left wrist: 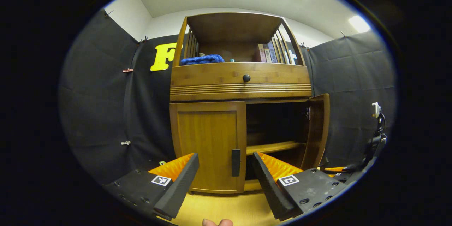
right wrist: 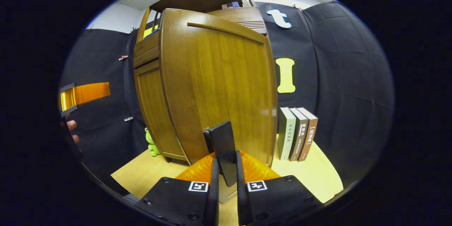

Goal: Open the right door of the double-door shoe cabinet with the right hand, and open the left door with the left hand.

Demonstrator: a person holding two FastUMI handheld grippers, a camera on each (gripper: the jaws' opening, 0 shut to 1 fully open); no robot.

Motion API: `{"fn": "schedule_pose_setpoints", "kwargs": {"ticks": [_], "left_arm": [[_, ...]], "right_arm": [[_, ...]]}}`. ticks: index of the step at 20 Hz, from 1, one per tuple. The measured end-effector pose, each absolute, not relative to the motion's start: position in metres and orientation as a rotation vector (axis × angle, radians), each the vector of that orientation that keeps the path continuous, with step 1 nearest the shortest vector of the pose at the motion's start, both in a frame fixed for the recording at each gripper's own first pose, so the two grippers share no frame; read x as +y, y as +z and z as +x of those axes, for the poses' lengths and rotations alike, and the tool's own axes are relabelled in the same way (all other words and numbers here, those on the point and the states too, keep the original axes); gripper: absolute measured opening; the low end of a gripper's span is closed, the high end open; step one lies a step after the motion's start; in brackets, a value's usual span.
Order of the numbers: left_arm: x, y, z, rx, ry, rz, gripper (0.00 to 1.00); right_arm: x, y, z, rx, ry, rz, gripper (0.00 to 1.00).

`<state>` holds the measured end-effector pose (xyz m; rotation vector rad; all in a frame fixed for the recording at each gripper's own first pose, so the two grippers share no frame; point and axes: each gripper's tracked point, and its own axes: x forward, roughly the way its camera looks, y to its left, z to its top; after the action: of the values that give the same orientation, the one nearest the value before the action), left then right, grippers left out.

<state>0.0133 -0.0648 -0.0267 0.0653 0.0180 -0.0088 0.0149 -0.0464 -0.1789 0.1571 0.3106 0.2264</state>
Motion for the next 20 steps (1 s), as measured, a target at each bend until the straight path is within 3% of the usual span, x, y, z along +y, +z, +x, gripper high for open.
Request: {"fn": "schedule_pose_setpoints", "kwargs": {"ticks": [6,15,20], "left_arm": [[-0.089,-0.028,0.028,0.016,-0.043,0.068,0.95],[-0.101,-0.034,0.049,0.022,-0.046,0.063,0.92],[-0.104,-0.045,0.063,0.041,-0.045,0.074,0.92]], "right_arm": [[-0.075,-0.177,0.006,0.31,0.231,0.13,0.24],[-0.142,-0.17,-0.003,0.3,0.155,0.015,0.24],[-0.187,-0.148,-0.003,0.248,0.079,0.024,0.18]]}}
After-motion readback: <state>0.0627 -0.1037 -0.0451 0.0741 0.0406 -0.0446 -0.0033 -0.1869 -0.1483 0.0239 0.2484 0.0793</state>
